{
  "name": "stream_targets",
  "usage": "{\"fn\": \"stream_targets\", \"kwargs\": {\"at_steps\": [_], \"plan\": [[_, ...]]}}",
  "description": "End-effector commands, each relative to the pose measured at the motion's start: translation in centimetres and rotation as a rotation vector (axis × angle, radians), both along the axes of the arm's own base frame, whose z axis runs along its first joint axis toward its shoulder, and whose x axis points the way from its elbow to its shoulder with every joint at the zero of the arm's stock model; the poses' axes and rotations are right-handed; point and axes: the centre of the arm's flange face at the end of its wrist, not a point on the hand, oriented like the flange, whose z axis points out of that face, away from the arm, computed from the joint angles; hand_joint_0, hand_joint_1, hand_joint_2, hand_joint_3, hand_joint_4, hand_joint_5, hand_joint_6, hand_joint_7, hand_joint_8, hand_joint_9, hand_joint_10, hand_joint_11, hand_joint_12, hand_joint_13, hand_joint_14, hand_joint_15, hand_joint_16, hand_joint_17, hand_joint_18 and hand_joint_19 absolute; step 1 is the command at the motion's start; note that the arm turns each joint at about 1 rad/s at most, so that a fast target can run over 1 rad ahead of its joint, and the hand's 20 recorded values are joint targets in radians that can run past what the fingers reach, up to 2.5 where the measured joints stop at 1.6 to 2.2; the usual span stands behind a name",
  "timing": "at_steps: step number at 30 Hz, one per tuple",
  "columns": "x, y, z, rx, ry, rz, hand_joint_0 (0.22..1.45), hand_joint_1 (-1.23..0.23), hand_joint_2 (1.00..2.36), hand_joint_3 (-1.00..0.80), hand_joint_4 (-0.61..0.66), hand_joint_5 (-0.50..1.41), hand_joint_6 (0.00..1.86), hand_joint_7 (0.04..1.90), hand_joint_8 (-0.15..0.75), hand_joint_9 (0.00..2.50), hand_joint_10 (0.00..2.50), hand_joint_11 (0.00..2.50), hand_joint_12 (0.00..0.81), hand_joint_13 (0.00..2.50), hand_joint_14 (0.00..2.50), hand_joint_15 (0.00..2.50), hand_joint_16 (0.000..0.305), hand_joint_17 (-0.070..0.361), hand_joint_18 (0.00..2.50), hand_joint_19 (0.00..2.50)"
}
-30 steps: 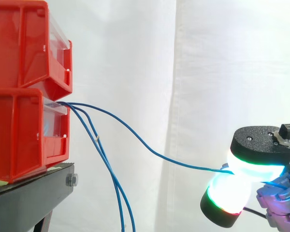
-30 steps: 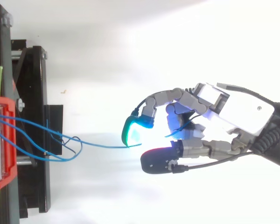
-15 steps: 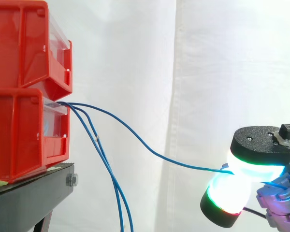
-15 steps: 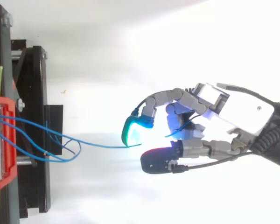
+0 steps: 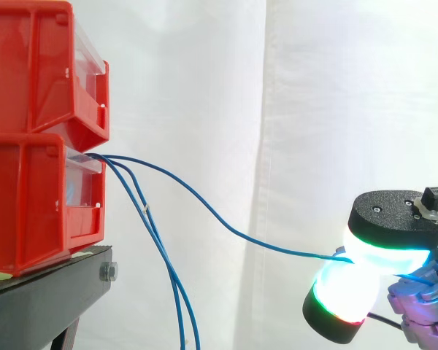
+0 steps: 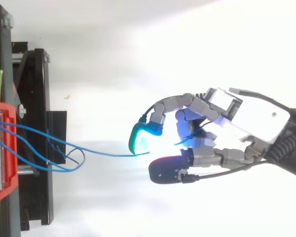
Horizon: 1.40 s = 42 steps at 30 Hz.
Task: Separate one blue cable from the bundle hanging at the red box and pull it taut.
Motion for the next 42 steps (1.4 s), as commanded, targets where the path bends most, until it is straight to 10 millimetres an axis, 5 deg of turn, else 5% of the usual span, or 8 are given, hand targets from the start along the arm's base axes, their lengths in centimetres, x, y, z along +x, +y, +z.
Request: {"fn": "stream_targets", "kwargs": {"at_steps": [1, 42], "plan": [[-0.01, -0.01, 0.00, 0.000, 0.000, 0.000, 0.69, -0.76, 1.02, -0.18, 0.04, -0.21, 0.88, 1.03, 0.279, 0.66, 2.31, 1.28, 0.335, 0.65, 2.50, 1.49, 0.031, 0.070, 1.22, 1.90], [-0.01, -0.01, 0.00, 0.000, 0.000, 0.000, 0.69, -0.76, 1.02, -0.19, 0.03, -0.21, 0.88, 1.04, 0.275, 0.68, 2.26, 1.29, 0.333, 0.65, 2.50, 1.50, 0.031, 0.069, 1.20, 1.83]]}}
